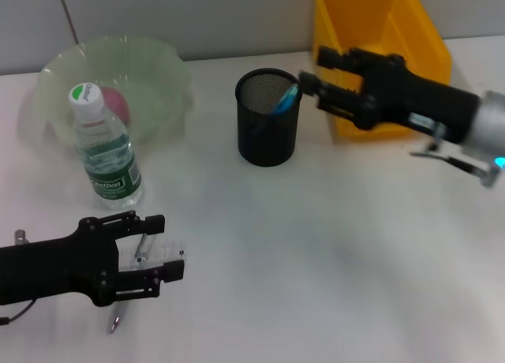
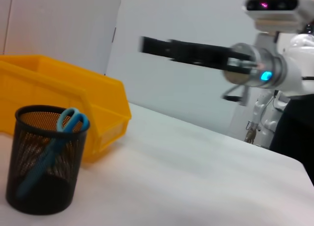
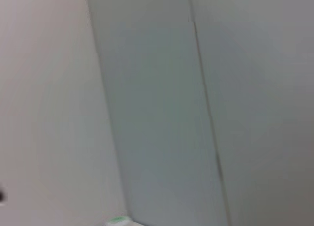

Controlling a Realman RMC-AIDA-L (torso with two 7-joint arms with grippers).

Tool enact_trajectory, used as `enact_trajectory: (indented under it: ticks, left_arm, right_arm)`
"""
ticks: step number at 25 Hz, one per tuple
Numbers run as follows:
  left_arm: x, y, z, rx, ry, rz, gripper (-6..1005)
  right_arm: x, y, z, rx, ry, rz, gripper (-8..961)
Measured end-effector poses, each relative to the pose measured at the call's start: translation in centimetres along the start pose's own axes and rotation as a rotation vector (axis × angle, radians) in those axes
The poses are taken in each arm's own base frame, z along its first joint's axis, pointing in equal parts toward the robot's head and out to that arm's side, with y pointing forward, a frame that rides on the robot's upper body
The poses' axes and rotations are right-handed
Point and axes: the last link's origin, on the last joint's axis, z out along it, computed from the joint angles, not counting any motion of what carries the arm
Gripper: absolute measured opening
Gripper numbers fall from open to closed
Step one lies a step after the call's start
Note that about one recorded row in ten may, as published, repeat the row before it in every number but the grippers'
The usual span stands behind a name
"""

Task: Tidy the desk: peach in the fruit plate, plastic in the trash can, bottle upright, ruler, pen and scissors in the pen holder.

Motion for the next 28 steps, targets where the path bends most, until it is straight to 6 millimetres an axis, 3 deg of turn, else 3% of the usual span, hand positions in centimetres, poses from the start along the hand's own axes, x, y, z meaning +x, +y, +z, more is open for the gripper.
enact_trajectory:
  ticks: [1, 5, 15, 18, 20, 28]
  left_arm:
    - [0.1, -0.1, -0.1, 0.003, -0.002, 0.006, 773]
    - [0.6, -0.4, -0.3, 0.006, -0.018, 0.037, 772]
    - [3.5, -2.0, 0.6, -0.005, -0.203, 0.215, 771]
    - [4.4, -2.5, 1.3, -0.021, -0.272, 0.241, 770]
    - [4.6, -2.7, 1.6, -0.029, -0.302, 0.246, 770]
    - [6.1, -3.5, 3.7, -0.070, -0.507, 0.264, 768]
  right_arm:
    - [0.0, 0.0, 0.0, 0.000, 0.000, 0.000, 571]
    - [1.0, 0.8, -4.1, -0.039, 0.004, 0.043, 570]
    - [3.1, 1.9, -8.8, -0.124, 0.187, 0.172, 570]
    - [3.3, 2.0, -9.2, -0.143, 0.257, 0.188, 571]
    - [3.8, 1.9, -9.4, -0.163, 0.397, 0.216, 572]
    - [4.0, 1.4, -9.1, -0.183, 0.548, 0.157, 574]
